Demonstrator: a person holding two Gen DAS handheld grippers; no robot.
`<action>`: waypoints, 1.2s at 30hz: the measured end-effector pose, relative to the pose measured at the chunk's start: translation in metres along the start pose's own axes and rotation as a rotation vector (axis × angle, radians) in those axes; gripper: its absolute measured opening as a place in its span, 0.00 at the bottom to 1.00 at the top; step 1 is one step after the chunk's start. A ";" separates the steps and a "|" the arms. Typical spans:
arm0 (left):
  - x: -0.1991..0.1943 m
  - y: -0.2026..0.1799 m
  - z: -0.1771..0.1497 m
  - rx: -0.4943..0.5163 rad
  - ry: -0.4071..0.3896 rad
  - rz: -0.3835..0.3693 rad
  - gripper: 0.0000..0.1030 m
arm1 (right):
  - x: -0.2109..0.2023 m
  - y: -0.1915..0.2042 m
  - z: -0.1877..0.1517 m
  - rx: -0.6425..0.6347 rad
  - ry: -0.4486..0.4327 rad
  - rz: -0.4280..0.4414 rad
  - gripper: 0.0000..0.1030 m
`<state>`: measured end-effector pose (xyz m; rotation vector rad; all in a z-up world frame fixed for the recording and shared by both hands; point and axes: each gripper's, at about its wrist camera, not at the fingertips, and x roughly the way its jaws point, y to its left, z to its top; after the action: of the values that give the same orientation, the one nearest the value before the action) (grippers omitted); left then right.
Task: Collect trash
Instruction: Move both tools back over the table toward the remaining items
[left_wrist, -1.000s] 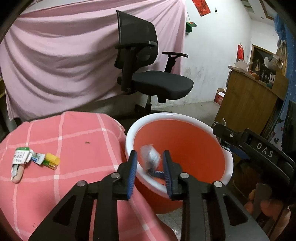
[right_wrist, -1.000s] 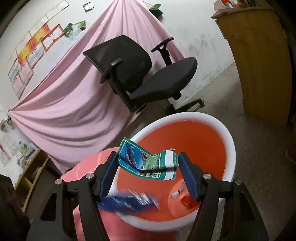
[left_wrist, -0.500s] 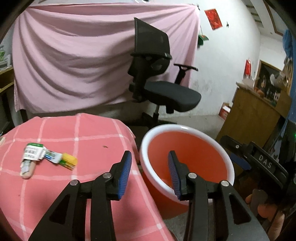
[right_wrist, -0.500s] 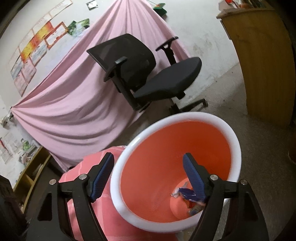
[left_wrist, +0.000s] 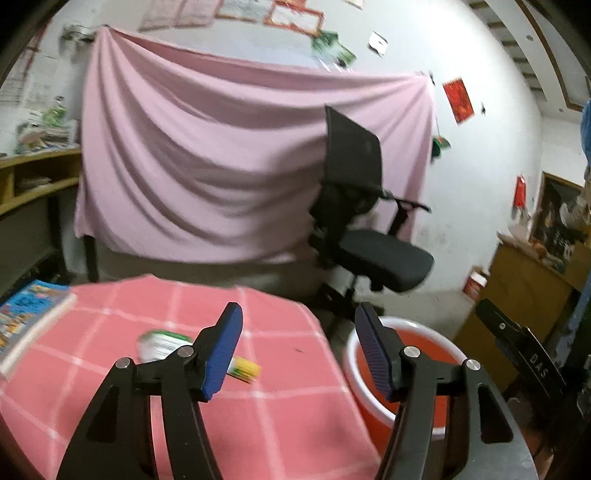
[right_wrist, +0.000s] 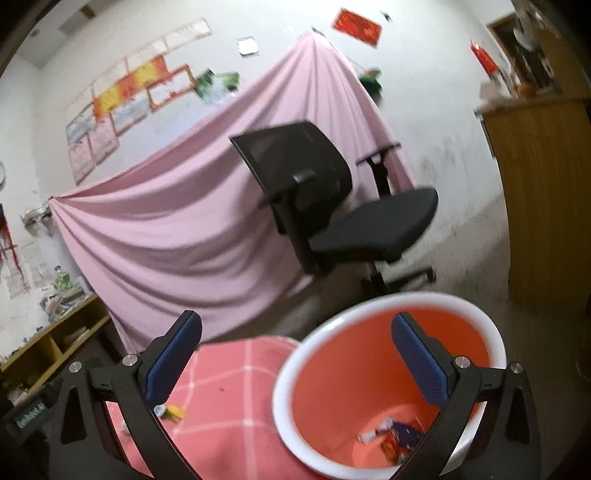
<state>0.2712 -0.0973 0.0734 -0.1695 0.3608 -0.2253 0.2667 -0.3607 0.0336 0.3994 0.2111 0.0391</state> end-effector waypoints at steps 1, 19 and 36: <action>-0.006 0.007 0.002 0.000 -0.015 0.014 0.58 | -0.001 0.006 0.000 -0.009 -0.014 0.008 1.00; -0.082 0.121 -0.013 -0.052 -0.256 0.215 0.99 | 0.005 0.109 -0.032 -0.222 -0.096 0.187 1.00; -0.051 0.154 -0.037 0.031 -0.155 0.294 0.99 | 0.066 0.151 -0.074 -0.545 0.113 0.137 1.00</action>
<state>0.2400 0.0591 0.0252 -0.1006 0.2246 0.0719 0.3156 -0.1879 0.0128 -0.1334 0.2741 0.2485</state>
